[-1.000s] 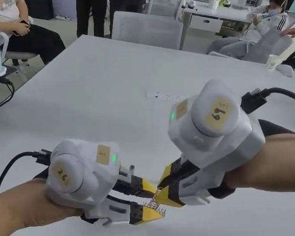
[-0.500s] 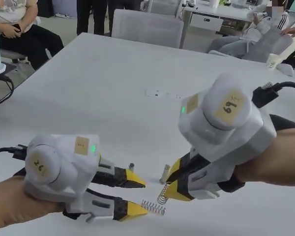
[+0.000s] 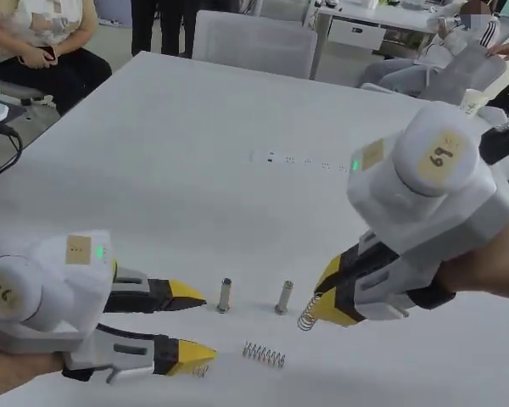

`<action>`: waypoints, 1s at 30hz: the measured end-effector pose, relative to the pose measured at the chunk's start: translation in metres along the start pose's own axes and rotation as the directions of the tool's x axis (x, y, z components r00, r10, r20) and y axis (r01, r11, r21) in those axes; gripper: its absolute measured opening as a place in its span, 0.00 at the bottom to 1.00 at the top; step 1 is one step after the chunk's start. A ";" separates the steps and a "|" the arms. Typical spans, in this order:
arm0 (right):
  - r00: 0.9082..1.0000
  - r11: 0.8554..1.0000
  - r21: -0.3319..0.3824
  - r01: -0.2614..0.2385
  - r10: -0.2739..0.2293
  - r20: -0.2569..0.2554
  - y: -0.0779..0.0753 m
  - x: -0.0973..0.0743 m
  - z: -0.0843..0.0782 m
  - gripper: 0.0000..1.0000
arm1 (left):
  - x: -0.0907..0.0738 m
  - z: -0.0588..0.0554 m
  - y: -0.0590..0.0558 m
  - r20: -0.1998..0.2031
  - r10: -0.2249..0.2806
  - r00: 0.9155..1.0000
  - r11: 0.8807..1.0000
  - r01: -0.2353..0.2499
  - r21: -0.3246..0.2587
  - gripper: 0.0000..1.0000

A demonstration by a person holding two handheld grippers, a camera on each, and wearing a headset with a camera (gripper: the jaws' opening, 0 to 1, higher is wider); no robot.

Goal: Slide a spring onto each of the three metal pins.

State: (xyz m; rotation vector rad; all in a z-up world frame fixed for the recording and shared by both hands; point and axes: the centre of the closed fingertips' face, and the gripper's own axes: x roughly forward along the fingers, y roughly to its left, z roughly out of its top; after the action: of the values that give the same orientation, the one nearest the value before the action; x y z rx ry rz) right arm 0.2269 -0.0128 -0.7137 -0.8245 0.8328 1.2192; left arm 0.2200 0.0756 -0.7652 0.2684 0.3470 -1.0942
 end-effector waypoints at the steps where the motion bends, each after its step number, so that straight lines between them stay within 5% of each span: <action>1: 1.000 1.000 0.004 0.006 -0.006 0.002 -0.002 -0.002 -0.001 0.07 | -0.001 -0.003 0.002 -0.002 0.010 1.000 1.000 -0.010 -0.006 0.30; 13: 0.999 0.997 0.051 0.049 -0.049 0.006 -0.019 -0.017 -0.010 0.07 | -0.007 -0.015 0.007 -0.004 0.069 0.998 0.997 -0.069 -0.040 0.54; 23: 0.995 0.989 0.103 0.103 -0.104 0.002 -0.048 -0.032 -0.019 0.07 | -0.009 -0.022 0.011 -0.010 0.100 0.995 0.993 -0.101 -0.063 0.70; 30: 0.991 0.982 0.136 0.133 -0.127 -0.049 -0.070 -0.031 -0.037 0.07 | -0.010 -0.021 0.013 -0.005 0.112 0.994 0.991 -0.112 -0.078 0.73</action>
State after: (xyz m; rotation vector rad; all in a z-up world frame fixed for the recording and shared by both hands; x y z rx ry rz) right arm 0.2874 -0.0702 -0.6975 -0.7794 0.8726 1.0207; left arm 0.2246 0.0976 -0.7800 0.2160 0.3708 -0.9681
